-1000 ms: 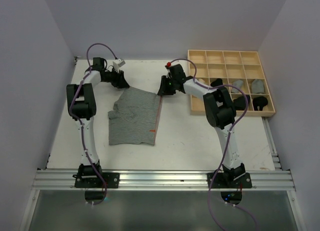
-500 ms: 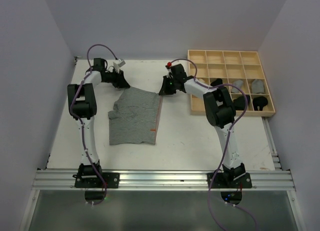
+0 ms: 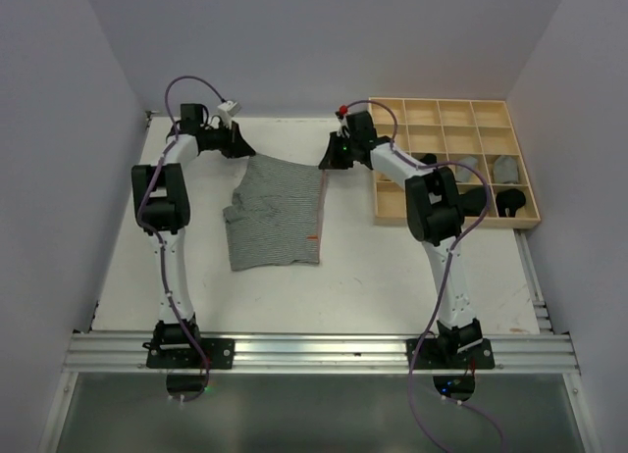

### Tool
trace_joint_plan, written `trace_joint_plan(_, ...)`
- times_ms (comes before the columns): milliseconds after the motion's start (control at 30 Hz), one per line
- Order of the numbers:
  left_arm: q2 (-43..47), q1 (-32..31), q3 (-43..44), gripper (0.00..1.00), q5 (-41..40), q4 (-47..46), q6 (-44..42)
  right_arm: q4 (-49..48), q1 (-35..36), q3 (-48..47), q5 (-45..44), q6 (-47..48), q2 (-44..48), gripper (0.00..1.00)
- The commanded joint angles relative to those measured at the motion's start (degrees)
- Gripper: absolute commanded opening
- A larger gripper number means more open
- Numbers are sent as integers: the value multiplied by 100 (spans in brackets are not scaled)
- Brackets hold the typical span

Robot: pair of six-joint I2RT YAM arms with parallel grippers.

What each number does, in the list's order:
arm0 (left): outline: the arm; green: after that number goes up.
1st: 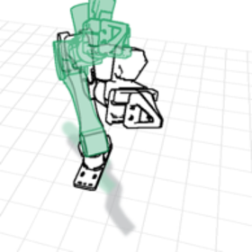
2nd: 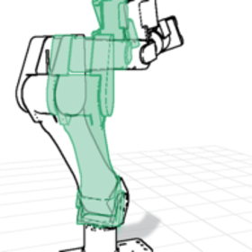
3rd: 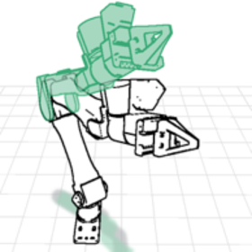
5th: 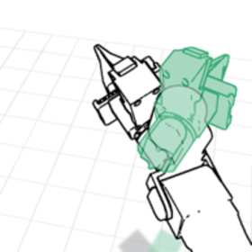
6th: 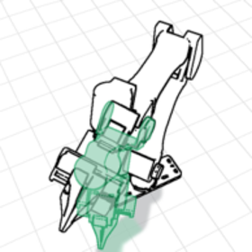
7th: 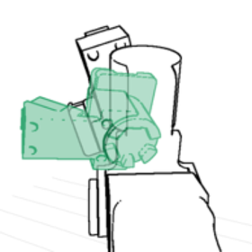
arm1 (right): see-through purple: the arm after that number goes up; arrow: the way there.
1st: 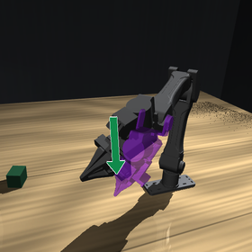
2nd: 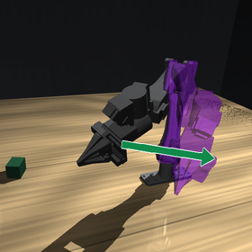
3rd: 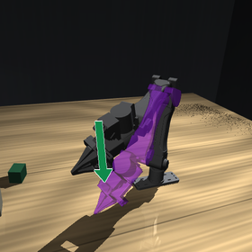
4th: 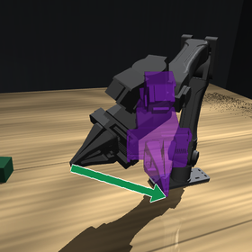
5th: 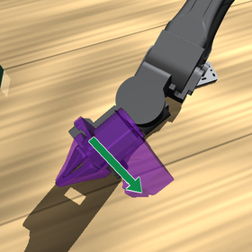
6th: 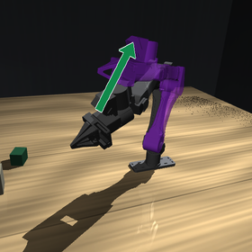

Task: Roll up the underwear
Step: Fold the underwear

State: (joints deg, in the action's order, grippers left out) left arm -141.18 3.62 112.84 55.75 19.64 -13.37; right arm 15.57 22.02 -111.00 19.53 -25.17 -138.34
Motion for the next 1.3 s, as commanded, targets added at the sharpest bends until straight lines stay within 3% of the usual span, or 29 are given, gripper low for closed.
trace_joint_plan(0,819,42,81,0,191,-286,63,-106,13,-73,261,231,474,0)
trace_joint_plan(433,4140,60,-3460,0,182,233,-1685,-687,337,2231,754,793,2618,0)
trace_joint_plan(900,5873,104,-5938,0,-257,1226,-3329,-854,961,4288,535,1453,3857,0)
trace_joint_plan(1267,6463,350,-6835,0,-494,1482,-3884,-1232,1471,5298,499,1515,4597,0)
